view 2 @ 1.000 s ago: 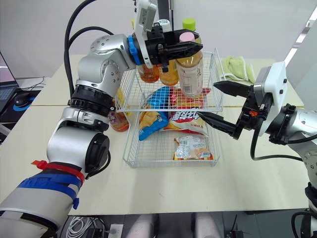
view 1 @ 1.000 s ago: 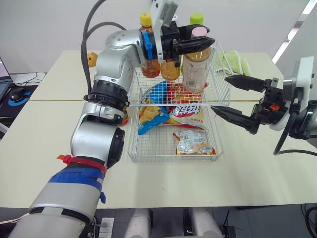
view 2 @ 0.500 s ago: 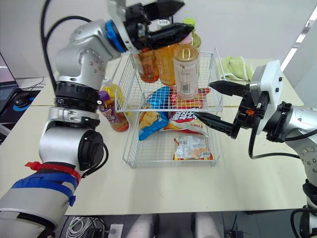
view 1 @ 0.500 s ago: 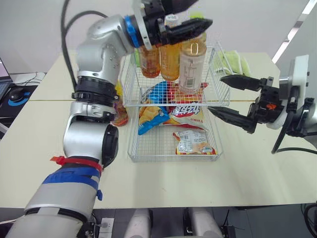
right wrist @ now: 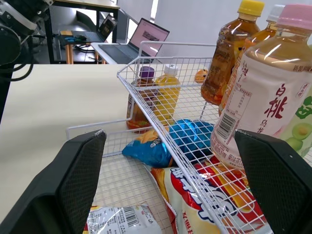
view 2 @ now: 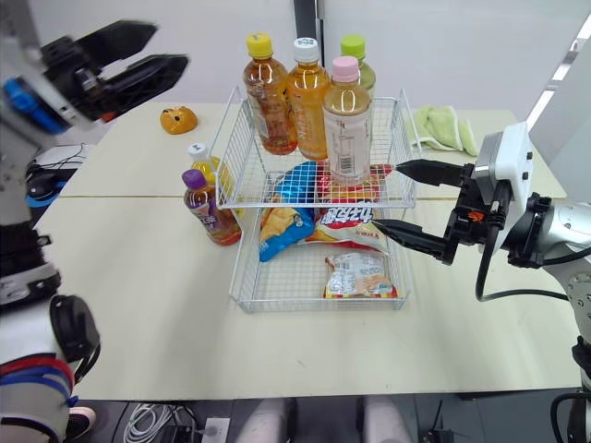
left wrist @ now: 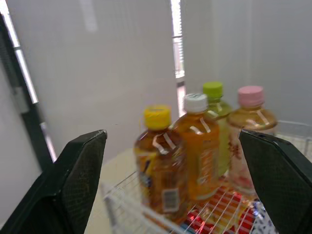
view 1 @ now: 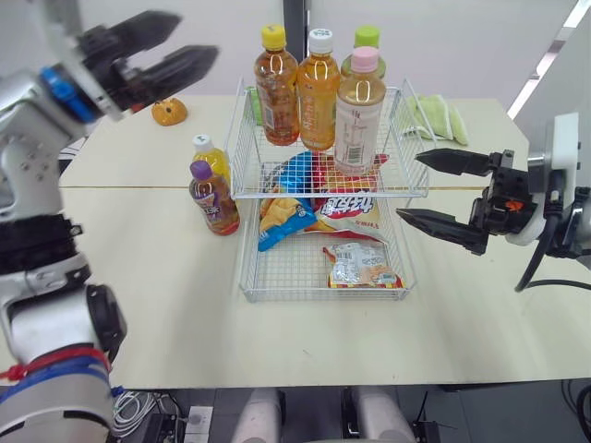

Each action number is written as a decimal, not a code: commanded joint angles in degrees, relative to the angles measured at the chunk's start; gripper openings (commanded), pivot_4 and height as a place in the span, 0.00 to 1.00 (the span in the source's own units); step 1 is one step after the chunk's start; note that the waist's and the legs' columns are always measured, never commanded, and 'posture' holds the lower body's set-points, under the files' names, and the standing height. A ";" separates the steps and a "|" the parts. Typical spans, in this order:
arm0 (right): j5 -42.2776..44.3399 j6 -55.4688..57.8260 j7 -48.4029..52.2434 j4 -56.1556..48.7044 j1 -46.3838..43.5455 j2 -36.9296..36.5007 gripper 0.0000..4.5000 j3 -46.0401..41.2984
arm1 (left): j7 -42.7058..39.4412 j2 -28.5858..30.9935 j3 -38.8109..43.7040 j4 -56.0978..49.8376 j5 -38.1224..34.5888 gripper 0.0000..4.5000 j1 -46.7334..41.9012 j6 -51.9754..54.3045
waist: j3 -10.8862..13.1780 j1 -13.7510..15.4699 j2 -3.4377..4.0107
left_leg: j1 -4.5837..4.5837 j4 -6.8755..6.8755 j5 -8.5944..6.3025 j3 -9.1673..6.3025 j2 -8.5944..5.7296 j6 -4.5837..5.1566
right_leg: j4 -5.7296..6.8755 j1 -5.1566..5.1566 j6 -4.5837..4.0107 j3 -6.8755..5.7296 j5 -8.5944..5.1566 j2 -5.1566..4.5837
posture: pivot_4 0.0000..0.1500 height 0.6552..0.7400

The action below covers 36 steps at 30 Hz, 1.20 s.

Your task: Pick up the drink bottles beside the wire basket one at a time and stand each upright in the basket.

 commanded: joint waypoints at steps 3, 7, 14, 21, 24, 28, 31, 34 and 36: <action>-0.09 -2.76 1.32 0.59 1.76 -0.77 1.00 -4.62 | 4.87 2.30 10.98 -8.16 -1.24 1.00 13.68 -1.64 | 0.00 0.28 0.00 | 0.00 0.01 0.00 -0.01 0.01 0.00 | -0.01 0.03 0.01 -0.02 0.00 -0.04 | 1.00 1.00; 0.18 -2.86 1.17 -0.58 3.99 -1.01 1.00 -5.93 | 7.36 0.57 17.11 -10.74 -1.08 1.00 24.97 -4.00 | -0.01 0.23 0.00 | 0.01 -0.01 0.00 0.01 0.02 0.00 | -0.04 0.04 0.03 0.00 0.00 -0.08 | 1.00 1.00; 1.82 -2.80 0.36 -5.01 6.27 0.08 1.00 -4.99 | 11.25 -8.84 18.99 -14.12 -0.07 1.00 42.72 -10.10 | -0.08 0.33 0.06 | 0.06 -0.01 0.00 0.04 0.04 0.00 | -0.05 0.08 0.03 0.03 0.00 -0.13 | 1.00 1.00; 5.54 -1.96 1.39 -6.40 4.88 0.03 1.00 -3.68 | 16.33 -14.93 16.80 -20.54 1.25 1.00 52.21 -14.28 | -0.15 0.66 -0.03 | 0.06 -0.01 0.00 0.02 0.04 0.00 | -0.09 0.10 0.02 0.03 0.00 -0.13 | 1.00 1.00; 5.76 -2.28 1.52 -6.04 4.29 0.30 1.00 -2.79 | 18.69 -15.36 15.72 -21.92 0.68 1.00 53.66 -12.58 | -0.15 0.82 -0.04 | 0.06 -0.01 0.00 0.03 0.05 0.00 | -0.10 0.11 0.02 0.03 0.00 -0.11 | 1.00 1.00; 5.72 -2.62 2.33 -5.92 3.35 0.53 1.00 -1.31 | 21.18 -15.96 15.30 -23.66 -1.51 1.00 53.83 -11.68 | -0.15 1.13 -0.04 | 0.06 -0.01 0.00 0.04 0.04 0.00 | -0.10 0.11 0.02 0.03 0.00 -0.10 | 1.00 1.00; 3.79 -3.98 4.50 -5.36 3.57 0.28 1.00 0.21 | 21.79 -16.27 14.19 -25.15 -2.15 1.00 54.43 -11.53 | -0.15 1.27 -0.04 | 0.06 -0.01 0.00 0.04 0.04 0.00 | -0.10 0.11 0.02 0.03 0.00 -0.09 | 1.00 1.00; 2.19 -5.28 5.84 -4.78 3.85 0.50 1.00 1.52 | 22.77 -16.81 13.79 -25.81 -2.97 1.00 54.88 -11.34 | -0.15 1.29 -0.04 | 0.07 -0.01 0.00 0.05 0.03 0.00 | -0.10 0.11 0.02 0.03 0.00 -0.09 | 1.00 1.00; 1.78 -5.68 6.04 -4.43 3.33 1.05 1.00 2.40 | 23.44 -17.11 13.25 -26.62 -3.36 1.00 55.46 -11.31 | -0.15 1.29 -0.04 | 0.07 -0.01 -0.01 0.06 0.03 0.00 | -0.10 0.11 0.02 0.03 0.00 -0.09 | 1.00 1.00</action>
